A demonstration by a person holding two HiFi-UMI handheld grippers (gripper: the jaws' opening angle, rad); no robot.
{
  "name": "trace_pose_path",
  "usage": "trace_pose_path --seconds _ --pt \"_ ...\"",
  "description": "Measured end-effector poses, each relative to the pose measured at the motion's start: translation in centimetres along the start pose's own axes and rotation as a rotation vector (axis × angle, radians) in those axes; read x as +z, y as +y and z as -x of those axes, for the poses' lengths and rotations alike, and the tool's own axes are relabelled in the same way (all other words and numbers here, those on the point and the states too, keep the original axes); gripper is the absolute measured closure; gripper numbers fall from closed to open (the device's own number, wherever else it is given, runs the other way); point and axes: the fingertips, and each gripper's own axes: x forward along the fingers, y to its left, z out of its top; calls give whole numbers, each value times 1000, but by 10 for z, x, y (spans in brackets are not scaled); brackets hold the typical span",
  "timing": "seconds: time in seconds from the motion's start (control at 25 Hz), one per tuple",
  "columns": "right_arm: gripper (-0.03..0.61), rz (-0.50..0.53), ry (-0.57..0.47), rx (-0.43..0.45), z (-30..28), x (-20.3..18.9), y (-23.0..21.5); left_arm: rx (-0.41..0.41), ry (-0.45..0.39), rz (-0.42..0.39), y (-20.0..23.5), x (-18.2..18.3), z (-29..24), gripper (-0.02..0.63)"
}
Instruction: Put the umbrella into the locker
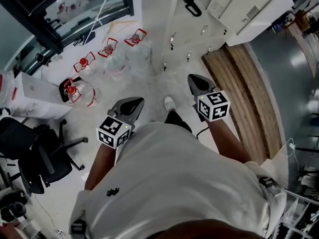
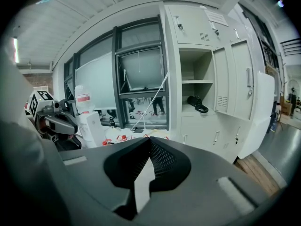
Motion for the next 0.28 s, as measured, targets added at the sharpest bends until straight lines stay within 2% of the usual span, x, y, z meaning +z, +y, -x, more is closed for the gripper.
trace_pose_path --seconds 0.28 --pt "574 10 0 2 -11 8 -19 21 3 4 8 6 -8 558"
